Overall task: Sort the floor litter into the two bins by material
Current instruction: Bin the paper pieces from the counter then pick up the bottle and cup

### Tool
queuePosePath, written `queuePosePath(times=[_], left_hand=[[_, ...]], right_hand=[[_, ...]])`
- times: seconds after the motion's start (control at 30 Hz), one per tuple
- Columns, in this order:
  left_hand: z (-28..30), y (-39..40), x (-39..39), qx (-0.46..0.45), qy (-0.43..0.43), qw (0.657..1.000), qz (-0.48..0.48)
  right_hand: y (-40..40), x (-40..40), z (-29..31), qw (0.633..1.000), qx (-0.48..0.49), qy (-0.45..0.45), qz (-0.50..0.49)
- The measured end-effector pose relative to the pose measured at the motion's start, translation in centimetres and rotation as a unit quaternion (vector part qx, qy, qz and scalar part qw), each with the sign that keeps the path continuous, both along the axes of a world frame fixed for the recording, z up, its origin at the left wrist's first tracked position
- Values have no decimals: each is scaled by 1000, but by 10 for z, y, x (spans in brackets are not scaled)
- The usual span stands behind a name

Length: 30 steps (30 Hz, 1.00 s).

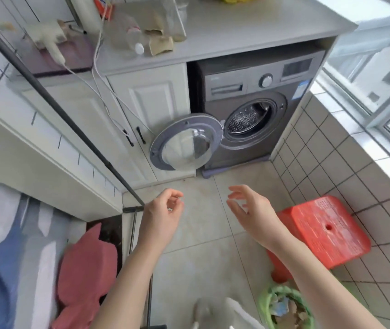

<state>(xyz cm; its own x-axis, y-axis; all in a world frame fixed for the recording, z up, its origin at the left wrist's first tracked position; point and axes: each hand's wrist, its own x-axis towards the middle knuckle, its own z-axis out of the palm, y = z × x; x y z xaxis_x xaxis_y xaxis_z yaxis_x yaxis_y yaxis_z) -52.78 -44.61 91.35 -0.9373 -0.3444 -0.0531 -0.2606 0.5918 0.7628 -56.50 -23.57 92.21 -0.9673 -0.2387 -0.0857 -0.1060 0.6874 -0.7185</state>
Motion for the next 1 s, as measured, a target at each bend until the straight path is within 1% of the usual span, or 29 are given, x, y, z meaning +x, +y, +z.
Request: queuePosePath(times=[0.23,0.4,0.63,0.83,1.0], left_hand=[[9,-31,-108,5,18,1000,-3],[16,-46,-192,6,18,1000,23],[36,-75,-294,-16,20,999,24],[59,-118,-396,-50,48,998,0],[74,-160,-484,-77,93,992,-40]], right_hand=[[-39,-119,21,1000,-25,10,-1],[-56,-215,32,999,-36,14,16],[-84,-329,57,998,-47,22,38],[-129,-412,70,995,-73,43,55],[-172,-473,71,994,-60,79,40]])
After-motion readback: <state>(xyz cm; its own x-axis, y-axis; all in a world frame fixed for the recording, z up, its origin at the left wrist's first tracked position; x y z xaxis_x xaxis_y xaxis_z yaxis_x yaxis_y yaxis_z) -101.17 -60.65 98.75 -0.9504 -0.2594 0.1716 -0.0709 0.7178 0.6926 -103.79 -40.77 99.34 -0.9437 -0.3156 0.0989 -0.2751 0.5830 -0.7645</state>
